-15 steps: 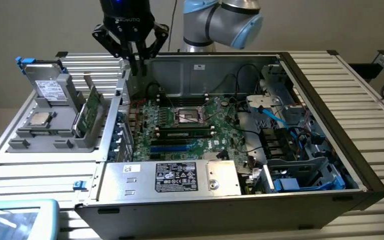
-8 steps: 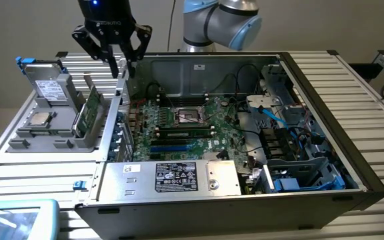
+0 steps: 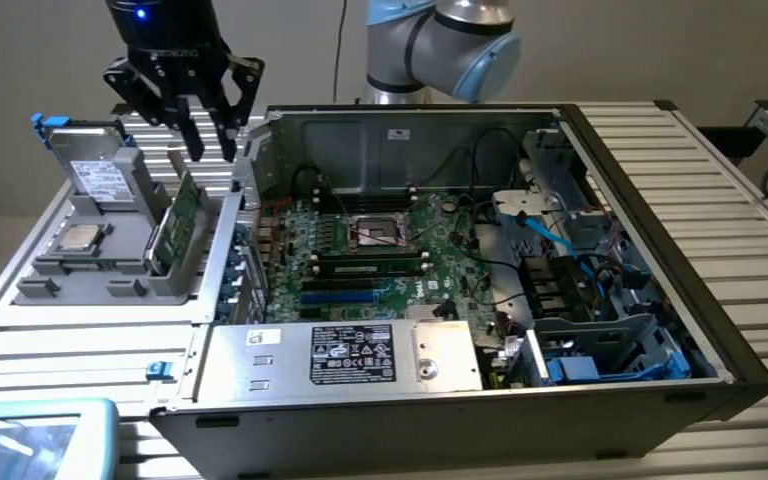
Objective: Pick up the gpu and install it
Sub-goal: 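Reach for the gpu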
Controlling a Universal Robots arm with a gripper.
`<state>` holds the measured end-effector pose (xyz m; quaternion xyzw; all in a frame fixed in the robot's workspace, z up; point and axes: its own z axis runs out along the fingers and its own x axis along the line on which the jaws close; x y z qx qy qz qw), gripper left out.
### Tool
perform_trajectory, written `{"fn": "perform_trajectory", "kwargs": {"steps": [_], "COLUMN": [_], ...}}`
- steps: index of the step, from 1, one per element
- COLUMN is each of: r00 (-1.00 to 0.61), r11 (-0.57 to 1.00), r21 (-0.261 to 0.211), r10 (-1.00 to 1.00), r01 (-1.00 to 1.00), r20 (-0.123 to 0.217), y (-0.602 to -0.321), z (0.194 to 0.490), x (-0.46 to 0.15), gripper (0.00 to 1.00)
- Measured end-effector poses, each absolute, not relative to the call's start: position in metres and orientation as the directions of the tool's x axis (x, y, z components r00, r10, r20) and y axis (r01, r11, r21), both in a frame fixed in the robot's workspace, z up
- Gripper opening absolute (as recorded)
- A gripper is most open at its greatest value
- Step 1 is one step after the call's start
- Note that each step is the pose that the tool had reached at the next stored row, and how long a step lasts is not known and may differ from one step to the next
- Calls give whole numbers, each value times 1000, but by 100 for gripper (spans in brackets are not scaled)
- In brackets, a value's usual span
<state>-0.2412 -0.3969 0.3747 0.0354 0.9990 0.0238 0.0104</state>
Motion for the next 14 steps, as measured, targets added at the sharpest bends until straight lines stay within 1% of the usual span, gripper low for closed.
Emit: {"fn": "perform_trajectory", "kwargs": {"steps": [14], "r00": [-997], "r11": [996], "r21": [48], "r10": [71], "r01": [70], "r20": [-19], "y": [-389], "z": [364], "x": [-305], "gripper": [41]}}
